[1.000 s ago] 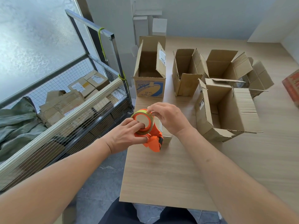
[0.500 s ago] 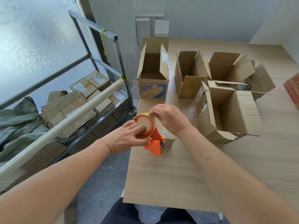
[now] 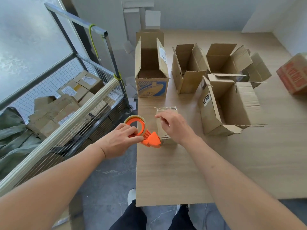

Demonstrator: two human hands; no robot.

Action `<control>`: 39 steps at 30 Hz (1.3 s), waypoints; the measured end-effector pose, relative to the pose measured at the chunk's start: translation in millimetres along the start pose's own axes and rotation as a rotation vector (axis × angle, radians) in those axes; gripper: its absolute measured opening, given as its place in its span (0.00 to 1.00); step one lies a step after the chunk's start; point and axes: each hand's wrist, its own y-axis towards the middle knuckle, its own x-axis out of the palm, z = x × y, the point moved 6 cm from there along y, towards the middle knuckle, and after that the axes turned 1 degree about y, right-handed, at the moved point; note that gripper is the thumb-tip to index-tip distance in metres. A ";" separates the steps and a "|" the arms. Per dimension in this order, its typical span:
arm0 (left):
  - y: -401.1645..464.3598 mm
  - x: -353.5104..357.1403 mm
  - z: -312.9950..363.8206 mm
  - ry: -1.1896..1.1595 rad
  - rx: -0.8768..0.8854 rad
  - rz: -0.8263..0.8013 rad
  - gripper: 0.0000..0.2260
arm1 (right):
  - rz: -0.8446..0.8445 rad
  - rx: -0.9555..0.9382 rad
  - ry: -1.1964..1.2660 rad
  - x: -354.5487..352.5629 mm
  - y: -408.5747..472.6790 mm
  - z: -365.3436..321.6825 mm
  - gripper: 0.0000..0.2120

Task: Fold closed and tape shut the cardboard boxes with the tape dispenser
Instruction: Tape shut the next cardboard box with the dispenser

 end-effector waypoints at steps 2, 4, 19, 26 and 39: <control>1.8 0.1 0.3 -0.018 0.013 -0.016 0.21 | 0.054 0.123 0.112 4.4 -4.0 7.0 0.16; 3.9 -1.2 0.6 -0.041 0.026 -0.015 0.19 | 0.087 0.264 0.252 6.9 -10.3 15.3 0.20; 34.9 -5.2 57.0 -0.191 -0.155 -0.005 0.18 | 0.179 0.557 0.488 -11.1 -65.7 57.8 0.03; 24.3 5.5 65.6 -0.134 -0.279 -0.061 0.23 | 0.131 0.632 0.503 -3.9 -86.6 81.2 0.06; 11.9 19.3 34.2 -0.323 -0.547 -0.127 0.21 | 0.207 0.845 0.581 6.9 -106.6 107.5 0.06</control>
